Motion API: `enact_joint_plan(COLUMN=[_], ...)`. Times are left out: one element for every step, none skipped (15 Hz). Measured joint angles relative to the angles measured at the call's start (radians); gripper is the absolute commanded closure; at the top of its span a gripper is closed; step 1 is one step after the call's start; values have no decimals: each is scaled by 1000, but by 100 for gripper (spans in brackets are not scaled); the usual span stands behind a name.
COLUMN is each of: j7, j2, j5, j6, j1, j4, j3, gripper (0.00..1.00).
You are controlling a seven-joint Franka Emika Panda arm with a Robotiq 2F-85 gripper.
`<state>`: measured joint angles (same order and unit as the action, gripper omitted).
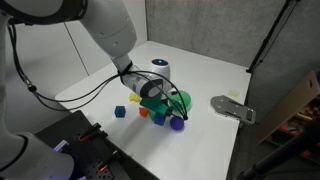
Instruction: Remove the blue block from the green bowl and put it on top of the green block then remove the green toy from the bowl and put it on the table
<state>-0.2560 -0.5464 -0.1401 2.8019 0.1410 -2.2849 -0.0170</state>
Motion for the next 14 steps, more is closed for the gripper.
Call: enact_joint_plan(j7=[26, 57, 89, 122, 157, 190, 224, 256, 292, 326, 360, 395, 428, 462], j2=[0, 0, 0, 0, 0, 0, 0, 0, 0, 0, 0, 0, -1, -1], j5=[0, 0, 0, 0, 0, 0, 0, 0, 0, 0, 0, 0, 0, 0], j6=[-23, -48, -75, -105, -137, -168, -197, -221, -240, -252, -260, -266, -272, -275], j1=[-20, -42, -66, -88, -110, -131, -150, -166, -182, -195, -207, -218, -228, -236], j4=[18, 38, 57, 76, 94, 110, 123, 133, 140, 143, 144, 144, 144, 144], j3=[-1, -4, -9, -12, -16, -20, -25, -29, -35, -41, -48, -55, -62, -68], gripper=[69, 69, 69, 69, 69, 69, 69, 69, 69, 69, 69, 69, 69, 69])
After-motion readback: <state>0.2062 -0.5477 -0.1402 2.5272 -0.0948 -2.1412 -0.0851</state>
